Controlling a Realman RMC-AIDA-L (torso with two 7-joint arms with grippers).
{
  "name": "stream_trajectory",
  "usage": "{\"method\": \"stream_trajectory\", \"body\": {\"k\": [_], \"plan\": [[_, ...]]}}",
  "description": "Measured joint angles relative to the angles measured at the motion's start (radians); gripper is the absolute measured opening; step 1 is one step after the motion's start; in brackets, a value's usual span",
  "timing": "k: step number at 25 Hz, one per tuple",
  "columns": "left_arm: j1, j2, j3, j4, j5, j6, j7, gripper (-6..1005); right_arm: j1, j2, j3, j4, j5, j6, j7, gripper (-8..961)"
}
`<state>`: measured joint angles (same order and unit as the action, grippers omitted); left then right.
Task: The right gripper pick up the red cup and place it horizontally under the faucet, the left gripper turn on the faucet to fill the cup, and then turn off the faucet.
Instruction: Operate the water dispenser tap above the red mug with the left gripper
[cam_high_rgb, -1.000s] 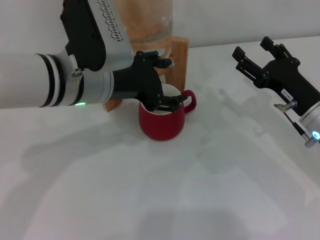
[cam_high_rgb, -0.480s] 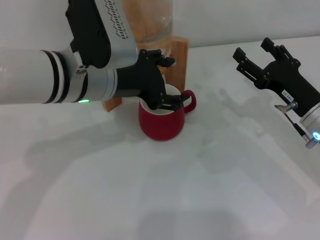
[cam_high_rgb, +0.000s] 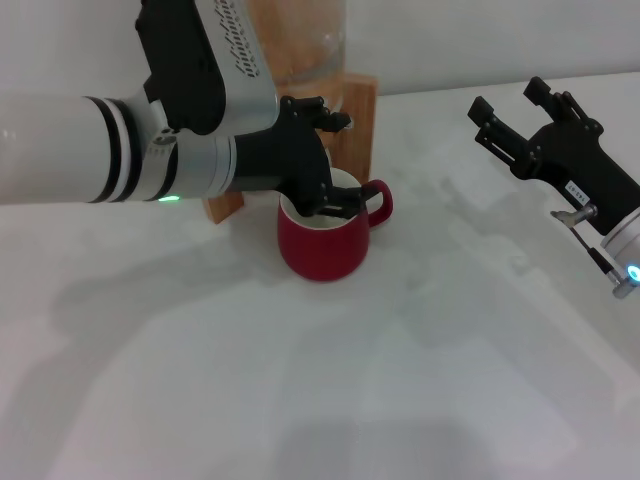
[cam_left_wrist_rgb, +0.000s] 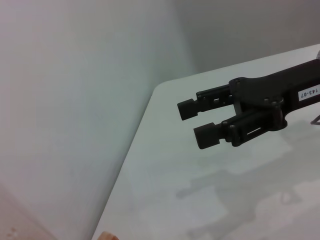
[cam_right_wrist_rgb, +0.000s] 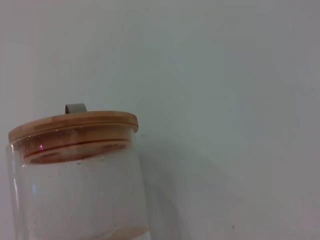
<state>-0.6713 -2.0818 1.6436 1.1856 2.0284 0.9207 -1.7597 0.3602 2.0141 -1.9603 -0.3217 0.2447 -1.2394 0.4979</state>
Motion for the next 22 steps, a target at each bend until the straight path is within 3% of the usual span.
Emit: {"method": "stream_trajectory", "body": {"k": [22], "plan": [[-0.036, 0.0, -0.009, -0.04, 0.002, -0.018, 0.016, 840, 0.002, 0.0, 0.0, 0.003, 0.005, 0.0, -0.004, 872]]}}
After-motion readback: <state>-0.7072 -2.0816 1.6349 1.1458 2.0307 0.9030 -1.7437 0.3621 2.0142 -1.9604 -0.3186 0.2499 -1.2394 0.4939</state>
